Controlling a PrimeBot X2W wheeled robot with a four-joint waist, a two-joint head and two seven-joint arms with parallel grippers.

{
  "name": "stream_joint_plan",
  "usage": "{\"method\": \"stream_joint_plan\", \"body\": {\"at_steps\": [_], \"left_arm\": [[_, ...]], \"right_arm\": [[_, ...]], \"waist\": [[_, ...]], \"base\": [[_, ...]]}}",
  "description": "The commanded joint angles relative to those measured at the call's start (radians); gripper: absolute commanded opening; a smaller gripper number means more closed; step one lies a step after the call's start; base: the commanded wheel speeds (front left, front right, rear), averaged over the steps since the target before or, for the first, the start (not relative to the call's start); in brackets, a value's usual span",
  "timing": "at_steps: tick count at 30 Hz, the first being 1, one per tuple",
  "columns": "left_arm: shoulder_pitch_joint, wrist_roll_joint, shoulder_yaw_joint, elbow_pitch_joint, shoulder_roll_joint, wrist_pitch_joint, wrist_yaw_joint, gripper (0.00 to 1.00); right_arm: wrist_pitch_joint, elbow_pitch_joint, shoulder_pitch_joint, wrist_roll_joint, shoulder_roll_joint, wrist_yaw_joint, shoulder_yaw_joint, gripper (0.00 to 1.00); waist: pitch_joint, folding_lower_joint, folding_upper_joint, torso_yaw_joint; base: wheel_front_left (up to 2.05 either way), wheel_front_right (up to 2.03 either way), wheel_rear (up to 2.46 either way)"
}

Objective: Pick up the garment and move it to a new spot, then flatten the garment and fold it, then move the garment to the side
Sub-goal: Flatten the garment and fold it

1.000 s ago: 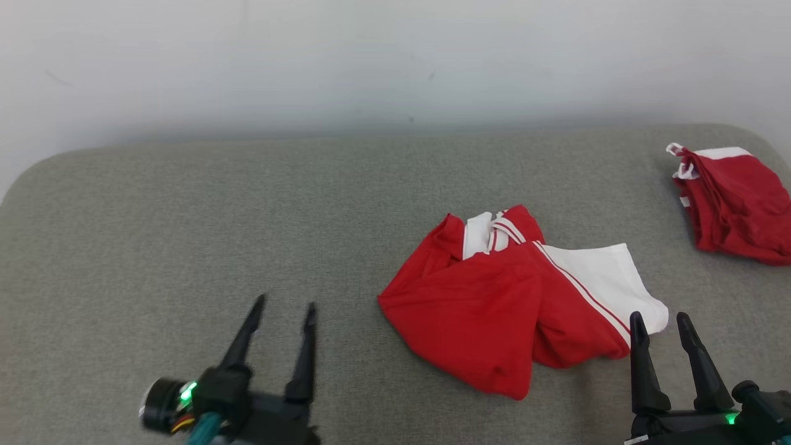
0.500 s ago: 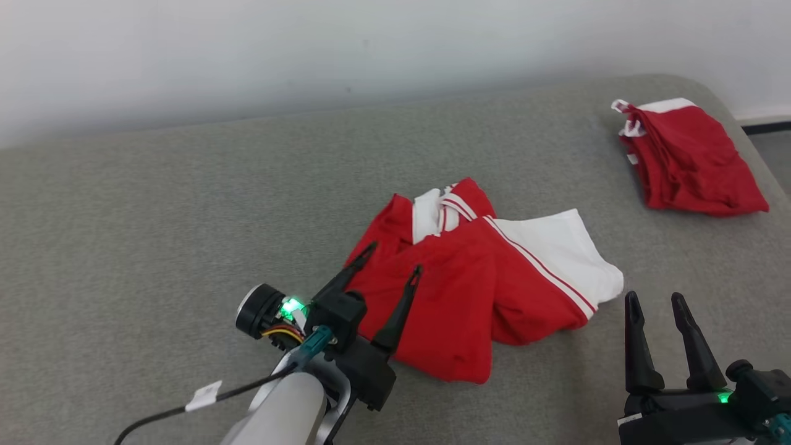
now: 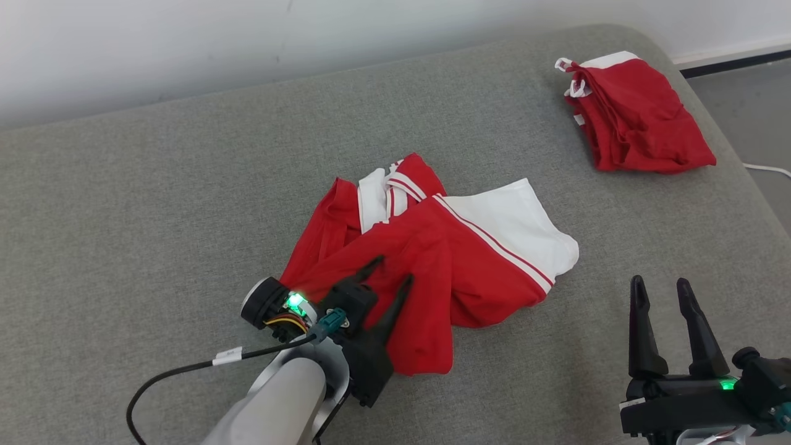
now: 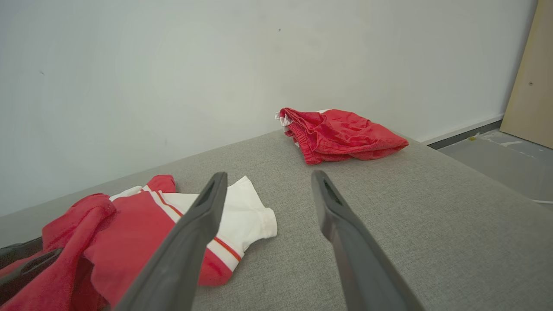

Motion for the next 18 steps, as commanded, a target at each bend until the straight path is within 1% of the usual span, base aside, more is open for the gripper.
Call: {"method": "stream_joint_plan", "body": {"at_steps": [1,5,8,11,15,16,17,18], "left_arm": [[-0.019,-0.008,-0.015,0.008,0.003,-0.008,0.002,0.0],[-0.037,-0.031,-0.028,-0.006,-0.001,-0.033,0.003,0.0],[-0.051,-0.047,-0.006,-0.025,0.01,-0.048,0.011,0.0],[-0.046,-0.053,0.021,-0.064,0.027,-0.059,0.03,0.0],[0.003,-0.068,0.065,-0.146,0.072,-0.065,0.064,0.0],[0.021,-0.072,0.078,-0.173,0.087,-0.066,0.075,0.0],[0.021,-0.072,0.078,-0.173,0.087,-0.066,0.075,0.0],[0.042,-0.074,0.088,-0.201,0.1,-0.066,0.085,0.0]], "right_arm": [[0.0,-0.006,-0.006,0.001,0.003,-0.002,-0.008,1.0],[0.0,-0.011,0.011,-0.006,0.006,-0.002,-0.027,1.0],[0.0,-0.015,0.017,-0.008,0.004,-0.002,-0.033,1.0],[0.0,-0.017,0.026,-0.011,0.0,-0.002,-0.039,1.0],[0.0,-0.017,0.033,-0.008,-0.004,-0.002,-0.046,1.0],[0.0,-0.018,0.037,-0.007,-0.005,-0.002,-0.045,1.0],[0.0,-0.018,0.037,-0.007,-0.005,-0.002,-0.045,1.0],[0.0,-0.018,0.04,-0.007,-0.006,-0.002,-0.047,1.0]], "waist": [[0.006,-0.0001,-0.0001,-0.005],[-0.009,-0.0001,-0.0001,0.024],[-0.026,-0.0001,-0.0001,0.059],[-0.044,-0.0001,-0.0001,0.105],[-0.067,-0.0001,-0.0001,0.172],[-0.071,-0.0001,-0.0001,0.187],[-0.071,-0.0001,-0.0001,0.187],[-0.074,-0.0001,-0.0001,0.203]], "base": [[0.0,0.0,0.0],[0.0,0.0,0.0],[0.0,0.0,0.0],[0.0,0.0,0.0],[0.0,0.0,0.0],[0.0,0.0,0.0],[0.0,0.0,0.0],[0.0,0.0,0.0]]}}
